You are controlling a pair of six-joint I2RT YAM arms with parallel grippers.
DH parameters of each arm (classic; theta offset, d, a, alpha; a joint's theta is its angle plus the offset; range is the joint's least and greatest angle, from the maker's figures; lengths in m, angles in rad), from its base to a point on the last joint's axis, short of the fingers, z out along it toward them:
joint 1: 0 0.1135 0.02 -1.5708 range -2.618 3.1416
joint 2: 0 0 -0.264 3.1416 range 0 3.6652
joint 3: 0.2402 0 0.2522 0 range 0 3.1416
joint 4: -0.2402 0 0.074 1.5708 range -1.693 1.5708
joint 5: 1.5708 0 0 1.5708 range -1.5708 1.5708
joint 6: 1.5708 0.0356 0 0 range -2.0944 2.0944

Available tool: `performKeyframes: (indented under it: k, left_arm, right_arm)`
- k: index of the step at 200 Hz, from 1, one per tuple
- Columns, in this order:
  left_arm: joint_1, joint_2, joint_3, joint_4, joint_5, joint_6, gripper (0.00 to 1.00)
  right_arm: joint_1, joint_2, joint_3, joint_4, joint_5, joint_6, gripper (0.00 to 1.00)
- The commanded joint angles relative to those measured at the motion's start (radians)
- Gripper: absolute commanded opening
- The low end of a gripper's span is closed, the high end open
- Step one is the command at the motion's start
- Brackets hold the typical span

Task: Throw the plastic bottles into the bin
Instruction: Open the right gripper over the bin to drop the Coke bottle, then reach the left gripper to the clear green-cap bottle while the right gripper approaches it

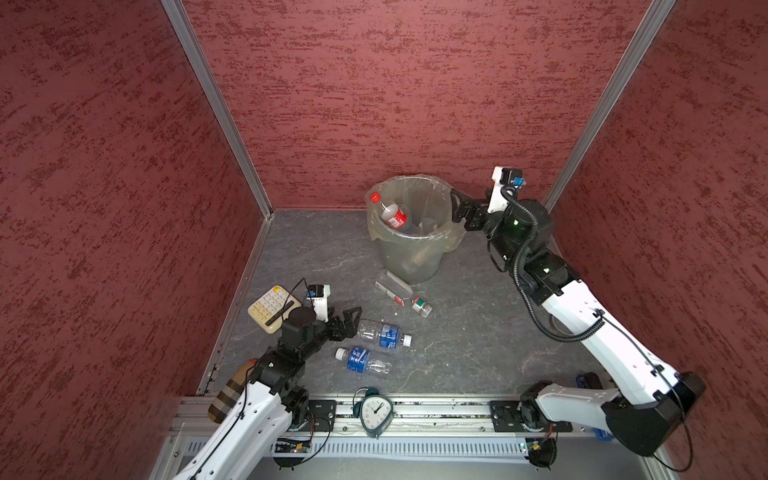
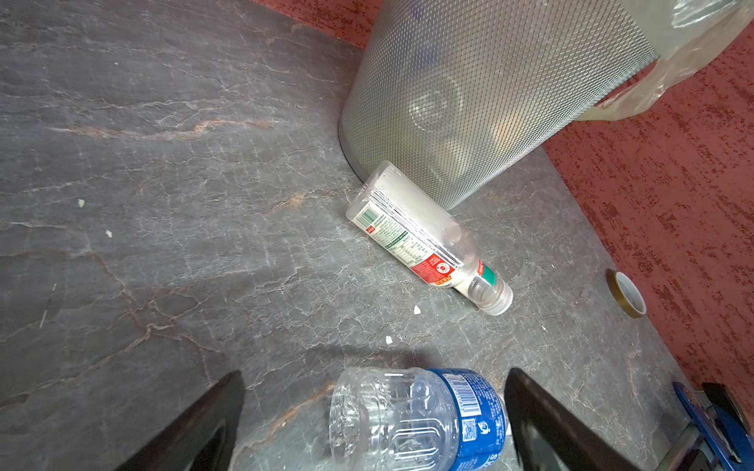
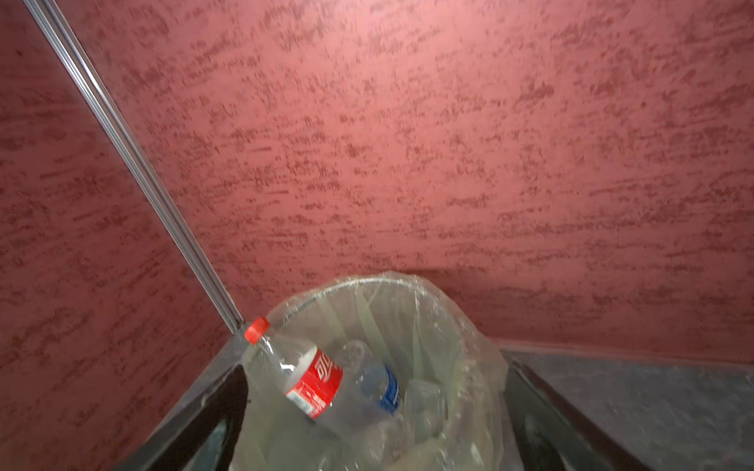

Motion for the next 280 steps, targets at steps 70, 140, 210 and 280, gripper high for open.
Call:
performKeyframes:
  k: [70, 140, 210, 280]
  left_arm:
    - [-0.045, -0.011, 0.085, -0.131, -0.059, -0.009, 0.99]
    - [-0.143, 0.013, 0.134, -0.204, -0.166, -0.032, 0.99]
    - [-0.228, 0.128, 0.196, -0.21, -0.2, -0.028, 0.99]
    - [-0.296, 0.357, 0.314, -0.161, -0.249, -0.035, 0.99]
  right_arm:
    - [-0.001, -0.201, -0.321, 0.065, 0.046, 0.062, 0.99]
    - [-0.001, -0.326, -0.617, 0.191, 0.046, 0.098, 0.99]
    - [-0.001, -0.379, -0.791, 0.275, 0.046, 0.117, 0.99]
    - [-0.001, -0.326, -0.848, 0.337, 0.033, 0.146, 0.99]
